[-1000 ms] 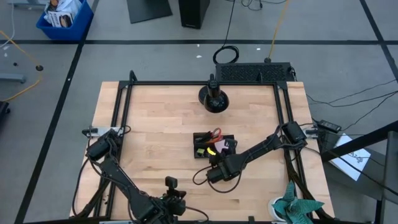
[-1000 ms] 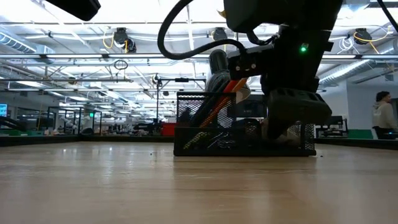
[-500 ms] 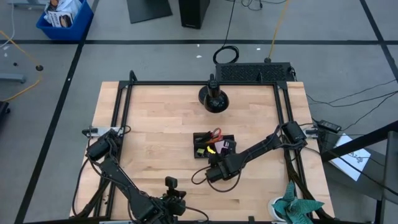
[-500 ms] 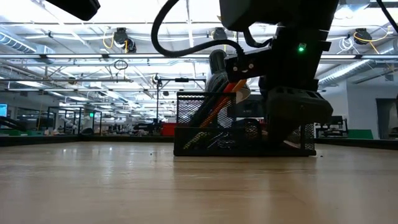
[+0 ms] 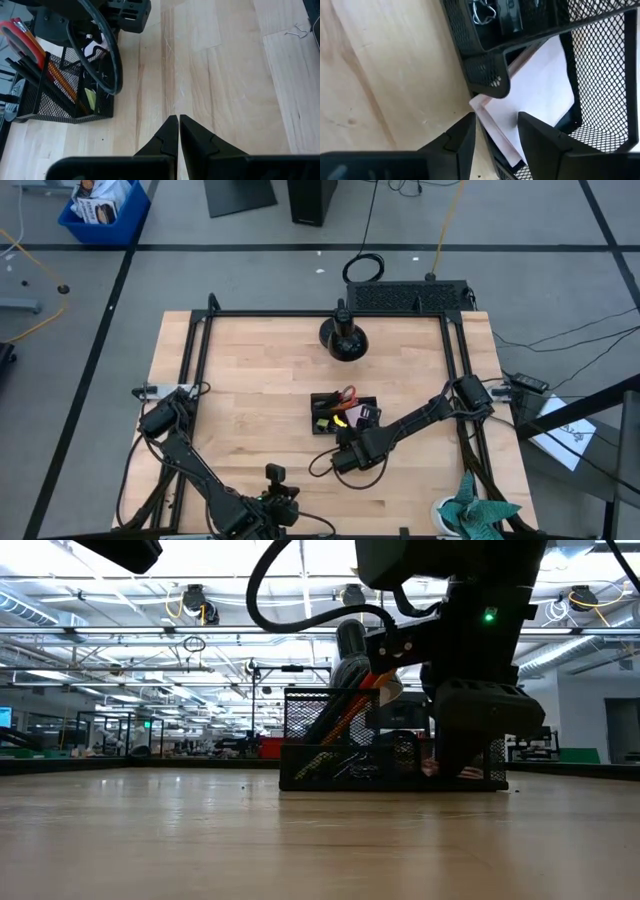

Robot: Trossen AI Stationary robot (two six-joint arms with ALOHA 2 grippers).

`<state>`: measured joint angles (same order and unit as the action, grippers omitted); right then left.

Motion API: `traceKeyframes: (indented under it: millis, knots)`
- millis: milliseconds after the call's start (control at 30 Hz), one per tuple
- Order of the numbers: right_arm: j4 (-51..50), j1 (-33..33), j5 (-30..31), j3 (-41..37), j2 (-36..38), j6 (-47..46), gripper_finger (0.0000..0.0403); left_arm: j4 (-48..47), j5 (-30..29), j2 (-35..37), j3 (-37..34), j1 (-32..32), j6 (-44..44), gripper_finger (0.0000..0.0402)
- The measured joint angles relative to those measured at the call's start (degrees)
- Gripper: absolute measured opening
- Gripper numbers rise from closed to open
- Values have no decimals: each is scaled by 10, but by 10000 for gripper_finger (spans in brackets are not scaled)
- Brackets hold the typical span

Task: Pick and place office supplies into organizer
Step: Put the pink sticky notes into the black desk organizer, then return to Home Position

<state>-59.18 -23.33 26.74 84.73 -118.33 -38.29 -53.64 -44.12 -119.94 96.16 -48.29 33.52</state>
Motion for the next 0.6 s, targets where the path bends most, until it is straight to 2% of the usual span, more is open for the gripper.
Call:
traceKeyframes:
  millis: [600]
  knots:
    - [-5,-10,9,0,90,3,139,3,0,0,0,-2,0,21]
